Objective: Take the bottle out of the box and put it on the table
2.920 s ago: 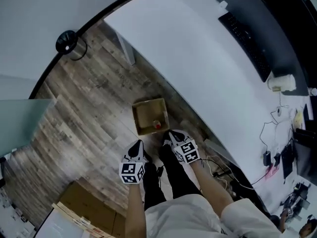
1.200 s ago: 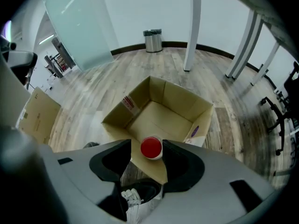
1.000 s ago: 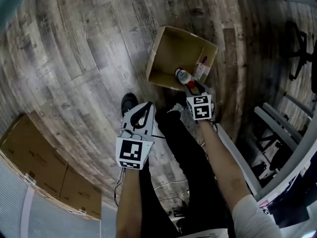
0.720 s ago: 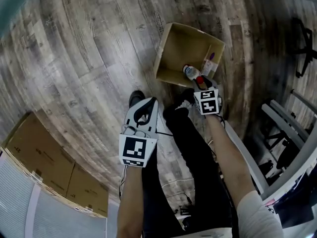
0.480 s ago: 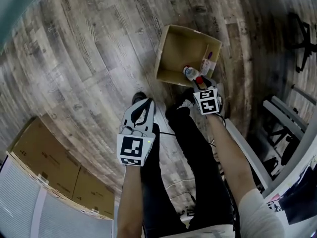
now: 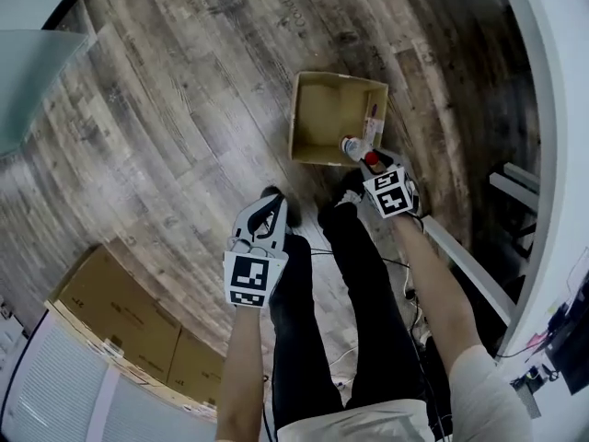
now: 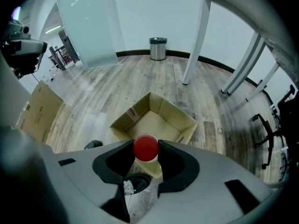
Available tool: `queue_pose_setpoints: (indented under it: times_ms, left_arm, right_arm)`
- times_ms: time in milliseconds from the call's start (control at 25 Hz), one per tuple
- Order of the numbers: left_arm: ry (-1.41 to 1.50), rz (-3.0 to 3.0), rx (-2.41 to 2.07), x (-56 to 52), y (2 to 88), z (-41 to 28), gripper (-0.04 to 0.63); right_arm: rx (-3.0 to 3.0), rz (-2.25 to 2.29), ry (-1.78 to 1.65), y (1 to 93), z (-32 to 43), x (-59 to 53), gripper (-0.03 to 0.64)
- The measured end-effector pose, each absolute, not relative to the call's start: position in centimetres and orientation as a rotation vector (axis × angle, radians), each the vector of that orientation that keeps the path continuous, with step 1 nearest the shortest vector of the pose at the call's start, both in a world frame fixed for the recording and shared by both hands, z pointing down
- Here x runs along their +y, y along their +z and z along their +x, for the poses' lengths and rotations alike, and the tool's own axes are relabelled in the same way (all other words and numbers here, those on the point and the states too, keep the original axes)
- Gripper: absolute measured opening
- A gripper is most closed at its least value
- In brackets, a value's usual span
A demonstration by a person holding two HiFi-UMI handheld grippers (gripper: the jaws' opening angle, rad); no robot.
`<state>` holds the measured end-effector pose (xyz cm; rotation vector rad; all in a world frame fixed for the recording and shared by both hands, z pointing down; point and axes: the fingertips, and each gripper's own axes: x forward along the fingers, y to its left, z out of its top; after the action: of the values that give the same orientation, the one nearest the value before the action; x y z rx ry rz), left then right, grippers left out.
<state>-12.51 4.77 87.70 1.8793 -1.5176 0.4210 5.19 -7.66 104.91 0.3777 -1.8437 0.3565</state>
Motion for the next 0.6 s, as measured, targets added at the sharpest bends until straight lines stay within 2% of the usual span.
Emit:
queue_pose_setpoints:
  times_ms: [280, 600]
  left_arm:
    - [0.473, 1.985, -1.454, 3.9, 81.3, -11.2, 0.014]
    - [0.457, 2.122, -1.352, 1.8, 73.4, -8.2, 0.014]
  right_arm:
    - [-1.849, 0.349, 0.253, 95.2, 6.4, -8.5, 0.181]
    - [-1.829, 0.360, 0.303, 83.1, 8.6, -9.0, 0.181]
